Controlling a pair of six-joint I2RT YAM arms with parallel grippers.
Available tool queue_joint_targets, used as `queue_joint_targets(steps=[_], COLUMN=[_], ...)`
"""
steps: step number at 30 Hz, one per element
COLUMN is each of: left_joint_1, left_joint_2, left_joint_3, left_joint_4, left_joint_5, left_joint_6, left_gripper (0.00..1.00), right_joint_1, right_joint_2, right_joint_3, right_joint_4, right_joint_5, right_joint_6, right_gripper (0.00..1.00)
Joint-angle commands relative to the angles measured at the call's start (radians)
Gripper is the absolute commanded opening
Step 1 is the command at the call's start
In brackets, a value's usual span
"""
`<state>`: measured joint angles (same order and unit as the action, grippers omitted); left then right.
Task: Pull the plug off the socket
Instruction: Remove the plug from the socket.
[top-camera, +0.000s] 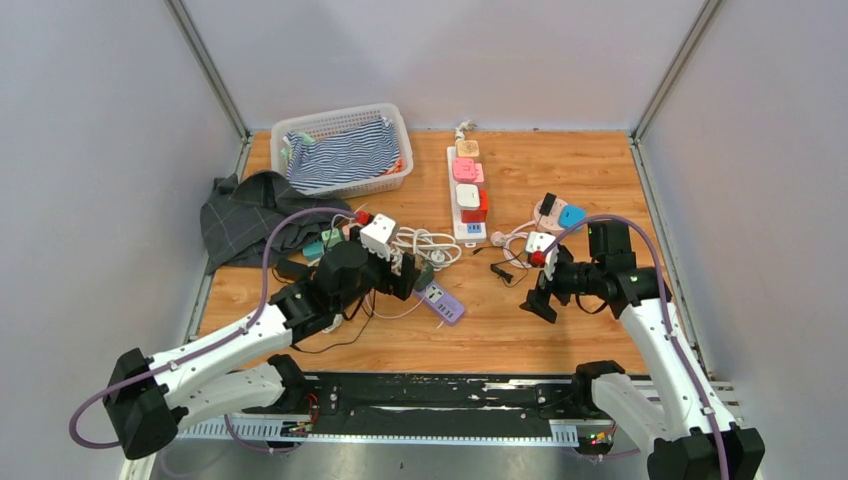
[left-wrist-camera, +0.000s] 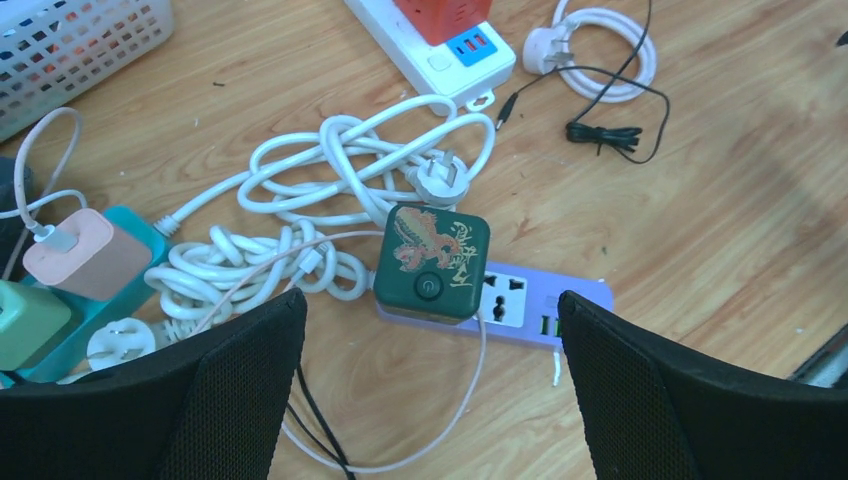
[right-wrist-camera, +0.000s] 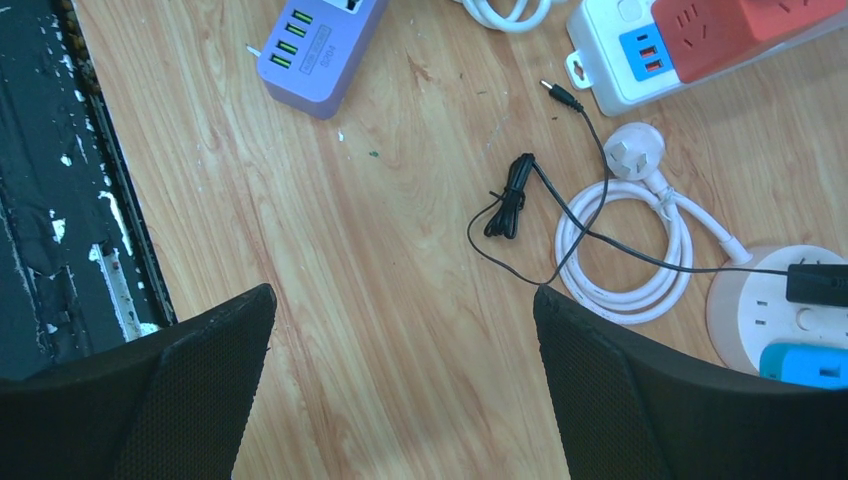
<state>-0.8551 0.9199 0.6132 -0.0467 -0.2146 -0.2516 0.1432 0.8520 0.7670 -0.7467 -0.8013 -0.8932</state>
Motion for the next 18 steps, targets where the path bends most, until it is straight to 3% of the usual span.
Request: queue_joint_targets(steps=[1,18], left_joint_1=[-0.007,-0.007], left_joint_2=[0.066,0.371], left_joint_3=[0.009,0.143], left_joint_4=[0.043,0.042], left_joint_5=[-0.018,0.059], left_joint_6=[0.086,0.074], left_gripper=[0.98,0.94], right_joint_1=[0.019,0.02], right_joint_2=[0.0,0.054], right_joint_3=[0.001,0.0], right_joint_4=[0.014,0.021], right_joint_5=[0.066,0.094], right_joint_6=[0.021,0.03], right_gripper=[1.0,1.0])
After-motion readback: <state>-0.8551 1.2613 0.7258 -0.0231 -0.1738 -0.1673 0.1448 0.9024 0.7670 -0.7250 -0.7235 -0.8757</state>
